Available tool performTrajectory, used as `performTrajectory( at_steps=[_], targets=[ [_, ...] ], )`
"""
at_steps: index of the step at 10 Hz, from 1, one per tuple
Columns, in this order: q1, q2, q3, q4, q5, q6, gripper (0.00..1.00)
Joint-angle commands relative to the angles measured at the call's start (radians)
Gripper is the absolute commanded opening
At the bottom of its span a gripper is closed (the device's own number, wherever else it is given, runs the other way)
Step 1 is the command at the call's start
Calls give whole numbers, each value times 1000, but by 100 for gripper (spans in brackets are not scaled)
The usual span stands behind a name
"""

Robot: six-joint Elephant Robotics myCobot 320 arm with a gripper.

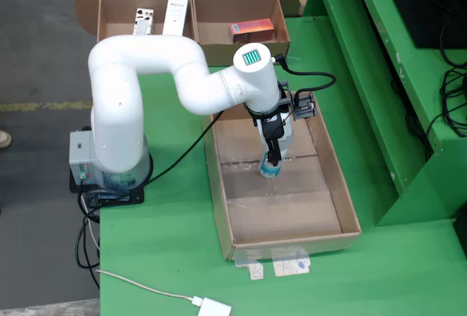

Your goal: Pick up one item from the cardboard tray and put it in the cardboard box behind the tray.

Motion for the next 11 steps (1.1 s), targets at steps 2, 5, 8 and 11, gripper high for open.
performTrajectory(
  at_steps=[2,5,8,11],
  targets=[
    [7,120,85,-51,-10,10,0],
    [21,170,162,-135,-27,21,0],
    [11,191,238,-193,-22,22,0],
    [18,220,361,-298,-35,29,0]
  ],
)
